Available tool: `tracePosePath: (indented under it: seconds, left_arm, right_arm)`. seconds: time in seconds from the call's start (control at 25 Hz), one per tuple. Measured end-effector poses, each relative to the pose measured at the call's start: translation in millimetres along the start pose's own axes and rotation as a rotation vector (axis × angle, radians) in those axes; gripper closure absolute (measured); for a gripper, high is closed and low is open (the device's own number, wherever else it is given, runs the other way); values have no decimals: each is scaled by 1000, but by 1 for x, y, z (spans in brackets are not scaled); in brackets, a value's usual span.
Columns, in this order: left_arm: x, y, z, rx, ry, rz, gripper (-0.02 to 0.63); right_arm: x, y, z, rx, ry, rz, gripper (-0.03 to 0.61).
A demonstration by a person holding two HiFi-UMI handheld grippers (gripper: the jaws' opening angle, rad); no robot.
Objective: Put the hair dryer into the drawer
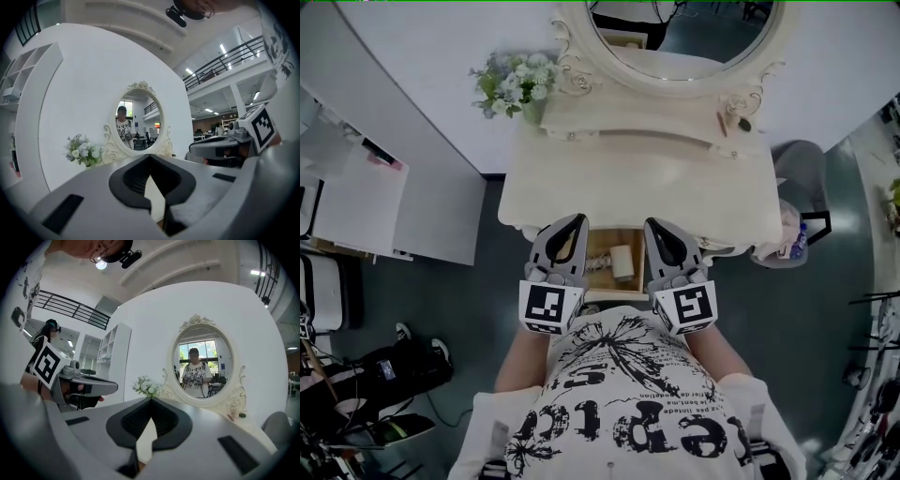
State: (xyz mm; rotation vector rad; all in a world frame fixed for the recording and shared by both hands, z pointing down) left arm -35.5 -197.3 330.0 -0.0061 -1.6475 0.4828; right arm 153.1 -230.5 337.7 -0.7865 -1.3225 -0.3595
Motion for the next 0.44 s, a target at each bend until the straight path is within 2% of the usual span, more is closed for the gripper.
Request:
tracePosePath:
  seconds: [0.44]
  left_arm:
    - [3,0,-9,31,-12,38,592]
  right_arm:
    - [0,4,3,16,1,14,561]
Point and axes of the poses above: the fingertips, and each gripper's own axes: y backward along the fingers, z to its left, x out of its underside, the point moved 8 cm from there along y, backward along the fingers, and after that the axes turned 12 degrees about z, right-handed, at the moved point
